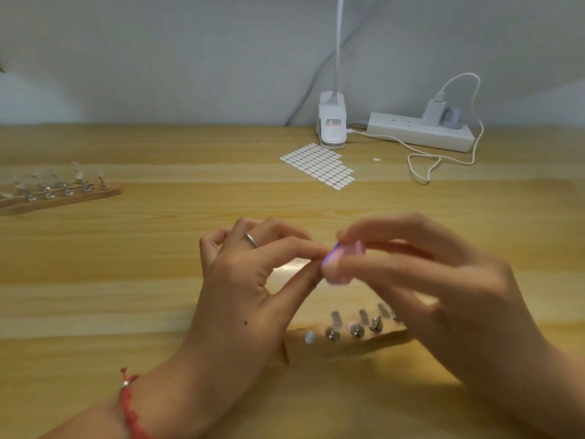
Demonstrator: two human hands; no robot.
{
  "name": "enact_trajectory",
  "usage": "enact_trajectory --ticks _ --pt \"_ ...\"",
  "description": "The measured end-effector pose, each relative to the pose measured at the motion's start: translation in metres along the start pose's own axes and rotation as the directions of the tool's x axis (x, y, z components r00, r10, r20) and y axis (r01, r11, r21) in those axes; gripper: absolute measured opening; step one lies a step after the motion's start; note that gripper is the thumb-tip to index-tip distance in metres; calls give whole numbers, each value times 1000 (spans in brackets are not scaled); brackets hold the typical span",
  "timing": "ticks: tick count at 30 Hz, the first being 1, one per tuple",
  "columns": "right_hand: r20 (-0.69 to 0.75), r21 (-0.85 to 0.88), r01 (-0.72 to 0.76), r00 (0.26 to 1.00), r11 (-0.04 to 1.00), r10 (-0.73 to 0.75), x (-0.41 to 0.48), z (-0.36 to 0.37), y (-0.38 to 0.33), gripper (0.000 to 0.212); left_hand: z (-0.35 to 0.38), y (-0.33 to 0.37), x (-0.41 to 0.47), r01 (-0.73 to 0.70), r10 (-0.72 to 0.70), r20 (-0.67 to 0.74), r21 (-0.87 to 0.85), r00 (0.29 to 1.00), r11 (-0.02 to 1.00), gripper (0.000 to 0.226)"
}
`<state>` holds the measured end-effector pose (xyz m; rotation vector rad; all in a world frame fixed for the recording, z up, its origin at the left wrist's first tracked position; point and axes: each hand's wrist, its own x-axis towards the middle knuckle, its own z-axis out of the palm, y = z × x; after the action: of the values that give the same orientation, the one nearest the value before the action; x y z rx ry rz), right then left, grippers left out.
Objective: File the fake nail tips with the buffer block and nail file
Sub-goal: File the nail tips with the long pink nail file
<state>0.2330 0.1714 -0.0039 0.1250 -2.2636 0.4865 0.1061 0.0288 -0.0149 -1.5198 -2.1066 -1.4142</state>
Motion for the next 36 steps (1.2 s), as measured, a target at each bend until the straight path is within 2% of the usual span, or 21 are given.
enact_trajectory --ticks 6,9,12,15,18,22,24,28,36 --pt "22 13 8 1000 1000 -9 -1 0 -1 26 0 1 -1 -1 1 14 4 1000 1000 7" --pt "-11 -16 -17 1000 1000 17 -1 -1 1 23 -1 1 -1 4 -5 19 10 1000 1000 7" --pt "24 28 6 1000 1000 -7 -3 0 -1 28 -1 1 -1 6 -6 31 -5 999 1000 10" --pt "-11 4 -12 1000 1000 12 -2 0 1 21 -1 1 0 22 -22 21 3 1000 1000 8" --pt "10 62 3 1000 998 -3 -3 2 0 24 0 1 0 24 -24 6 -15 1000 1000 7" --pt "-8 -7 -6 1000 1000 6 -2 1 3 23 0 0 0 40 -41 -3 -13 999 999 6" --pt "9 24 -9 1000 1000 9 -3 2 2 28 0 0 0 44 -44 -6 -20 999 999 6" --pt "-16 2 -27 999 1000 27 -4 2 0 20 0 0 1 58 -58 -5 -21 998 998 6" --pt "-21 15 -18 1000 1000 19 -1 3 -1 23 -1 1 1 52 -52 3 -25 999 998 6"
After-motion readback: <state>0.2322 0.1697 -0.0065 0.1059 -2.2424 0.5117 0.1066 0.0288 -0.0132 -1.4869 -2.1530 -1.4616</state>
